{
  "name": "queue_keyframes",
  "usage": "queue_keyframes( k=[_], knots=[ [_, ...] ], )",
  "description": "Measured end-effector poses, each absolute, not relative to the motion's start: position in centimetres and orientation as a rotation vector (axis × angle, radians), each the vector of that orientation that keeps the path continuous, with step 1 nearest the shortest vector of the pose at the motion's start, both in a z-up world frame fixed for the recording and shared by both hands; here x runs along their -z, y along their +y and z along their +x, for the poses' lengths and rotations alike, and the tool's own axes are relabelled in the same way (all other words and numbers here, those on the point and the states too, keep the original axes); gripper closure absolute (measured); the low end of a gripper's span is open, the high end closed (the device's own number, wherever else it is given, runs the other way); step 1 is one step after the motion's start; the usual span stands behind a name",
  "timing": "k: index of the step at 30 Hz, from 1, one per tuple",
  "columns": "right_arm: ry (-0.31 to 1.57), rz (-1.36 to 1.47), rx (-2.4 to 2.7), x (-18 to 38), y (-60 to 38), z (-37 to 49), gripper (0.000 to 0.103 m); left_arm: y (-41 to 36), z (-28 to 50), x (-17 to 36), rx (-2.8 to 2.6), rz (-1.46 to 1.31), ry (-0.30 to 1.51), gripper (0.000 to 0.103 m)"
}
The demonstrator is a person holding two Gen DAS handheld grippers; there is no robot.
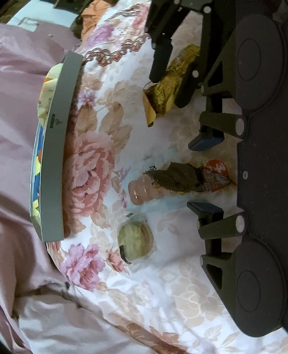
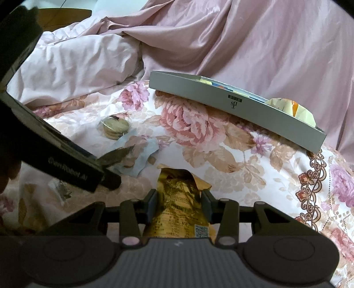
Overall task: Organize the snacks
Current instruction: 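Lift the brown snack with the left gripper while right lifts the yellow pack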
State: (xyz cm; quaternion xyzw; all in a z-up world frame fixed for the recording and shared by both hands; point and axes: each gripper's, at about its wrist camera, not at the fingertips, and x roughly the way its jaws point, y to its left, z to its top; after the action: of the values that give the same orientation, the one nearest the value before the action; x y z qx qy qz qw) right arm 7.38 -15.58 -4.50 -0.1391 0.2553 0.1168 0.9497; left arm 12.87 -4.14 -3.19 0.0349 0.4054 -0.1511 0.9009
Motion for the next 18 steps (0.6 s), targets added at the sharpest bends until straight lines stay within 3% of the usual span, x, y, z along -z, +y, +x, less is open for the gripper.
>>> queue_keyframes(
  k=[18],
  knots=[
    [0.454,-0.329,-0.22,3.7,-15.6,7.0,0.056,-4.0,11.6,0.9,0.272,0.028,0.723,0.055]
  ],
)
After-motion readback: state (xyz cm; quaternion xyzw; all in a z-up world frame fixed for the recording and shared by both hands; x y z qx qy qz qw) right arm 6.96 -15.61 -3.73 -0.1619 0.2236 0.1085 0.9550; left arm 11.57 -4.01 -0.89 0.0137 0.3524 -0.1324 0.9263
